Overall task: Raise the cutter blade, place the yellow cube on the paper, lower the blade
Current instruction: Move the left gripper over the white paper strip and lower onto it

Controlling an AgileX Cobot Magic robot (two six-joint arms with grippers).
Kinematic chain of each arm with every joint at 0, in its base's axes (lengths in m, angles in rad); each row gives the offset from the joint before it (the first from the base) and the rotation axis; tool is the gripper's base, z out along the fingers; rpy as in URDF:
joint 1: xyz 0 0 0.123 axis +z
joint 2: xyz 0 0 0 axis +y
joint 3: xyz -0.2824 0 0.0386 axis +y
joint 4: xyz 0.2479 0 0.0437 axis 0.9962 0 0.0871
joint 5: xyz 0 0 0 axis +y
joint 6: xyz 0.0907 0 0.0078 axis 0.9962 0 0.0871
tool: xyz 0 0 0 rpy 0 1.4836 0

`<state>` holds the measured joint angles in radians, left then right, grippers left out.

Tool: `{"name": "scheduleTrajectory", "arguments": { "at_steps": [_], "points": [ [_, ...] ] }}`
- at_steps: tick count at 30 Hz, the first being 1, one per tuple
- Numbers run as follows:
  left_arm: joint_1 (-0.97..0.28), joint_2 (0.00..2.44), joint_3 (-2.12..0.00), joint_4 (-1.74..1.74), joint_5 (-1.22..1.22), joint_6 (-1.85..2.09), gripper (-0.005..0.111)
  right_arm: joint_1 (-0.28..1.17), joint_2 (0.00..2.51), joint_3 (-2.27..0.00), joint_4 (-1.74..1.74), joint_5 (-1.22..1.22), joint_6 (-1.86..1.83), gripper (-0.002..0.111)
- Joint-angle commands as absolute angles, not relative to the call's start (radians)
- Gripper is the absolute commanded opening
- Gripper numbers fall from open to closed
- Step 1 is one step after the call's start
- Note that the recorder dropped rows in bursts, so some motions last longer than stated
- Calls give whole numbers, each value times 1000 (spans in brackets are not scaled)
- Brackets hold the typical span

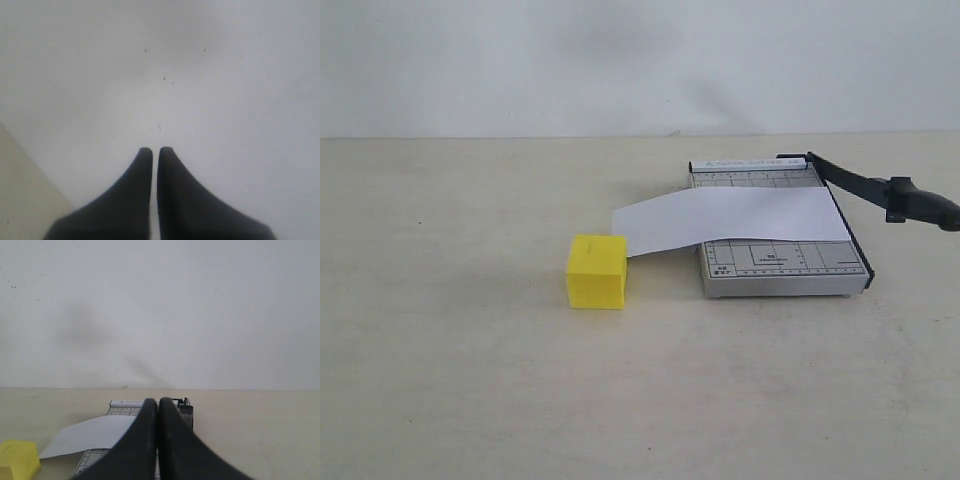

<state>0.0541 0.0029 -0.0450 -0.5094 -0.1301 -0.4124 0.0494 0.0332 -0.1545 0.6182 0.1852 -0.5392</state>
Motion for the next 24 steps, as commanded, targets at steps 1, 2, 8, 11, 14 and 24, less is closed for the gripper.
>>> {"name": "scheduleTrajectory", "arguments": {
  "at_steps": [1, 2, 8, 11, 14, 24],
  "points": [
    [2, 0, -202, -178, 78, -487, 4, 58, 22, -151, 615, 171, -540, 0],
    [-16, 13, -230, -159, 66, -470, 4, 58, 22, -151, 615, 171, -540, 0],
    [-181, 269, -339, -161, 76, -322, 4, 58, 22, -151, 615, 171, -540, 0],
    [-319, 440, -405, -161, 31, -121, 4, 58, 22, -151, 615, 171, -540, 0],
    [-492, 612, -494, -151, -31, 48, 4, 58, 22, -151, 615, 171, -540, 0],
    [-769, 1302, -847, -29, -44, 279, 4, 58, 22, -151, 615, 171, -540, 0]
  ]
}}
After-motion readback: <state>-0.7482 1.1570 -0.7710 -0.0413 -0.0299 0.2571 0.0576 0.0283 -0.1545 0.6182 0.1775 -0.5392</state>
